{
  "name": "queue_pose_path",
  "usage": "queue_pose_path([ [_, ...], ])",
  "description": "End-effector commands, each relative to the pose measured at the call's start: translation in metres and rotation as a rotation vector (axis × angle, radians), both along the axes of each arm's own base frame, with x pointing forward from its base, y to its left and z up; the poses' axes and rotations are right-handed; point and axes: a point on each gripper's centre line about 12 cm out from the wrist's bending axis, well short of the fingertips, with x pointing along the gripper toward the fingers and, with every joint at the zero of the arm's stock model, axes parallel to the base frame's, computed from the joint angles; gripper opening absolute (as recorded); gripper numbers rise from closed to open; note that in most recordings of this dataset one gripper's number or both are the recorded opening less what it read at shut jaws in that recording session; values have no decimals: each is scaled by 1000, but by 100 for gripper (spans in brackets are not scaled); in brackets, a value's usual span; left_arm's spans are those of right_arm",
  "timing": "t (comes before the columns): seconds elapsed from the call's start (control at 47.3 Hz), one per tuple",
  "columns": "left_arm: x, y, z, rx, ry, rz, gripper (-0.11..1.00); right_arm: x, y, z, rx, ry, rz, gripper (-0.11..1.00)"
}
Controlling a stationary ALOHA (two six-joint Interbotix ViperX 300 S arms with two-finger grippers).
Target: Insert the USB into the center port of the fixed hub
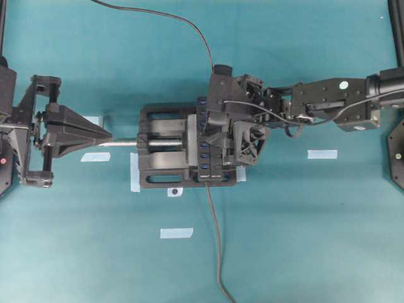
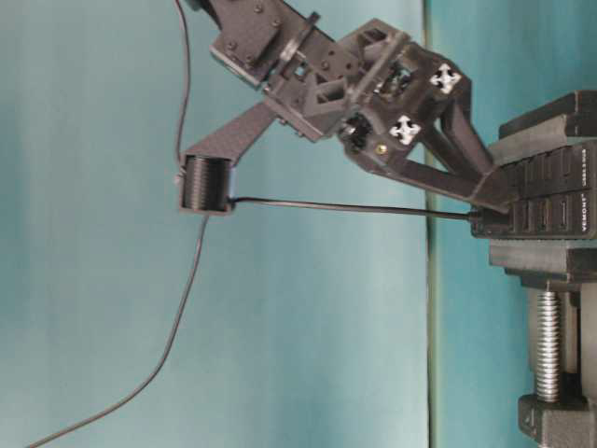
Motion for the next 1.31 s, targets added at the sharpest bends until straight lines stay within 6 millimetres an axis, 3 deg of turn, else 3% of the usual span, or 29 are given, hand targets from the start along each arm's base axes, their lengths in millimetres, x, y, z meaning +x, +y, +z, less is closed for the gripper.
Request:
queue_pose_path([
  [0.0,2,0,7,0,-25,0,0,4,1,22,-1,-62,-1,65],
  [0.888,2,0,7,-12,-27,3,0,-16,11,52,-6,-127,17,65],
  [1.289,3,0,7,-12,-24,3,0,-32,13,53,-8,-143,18,65],
])
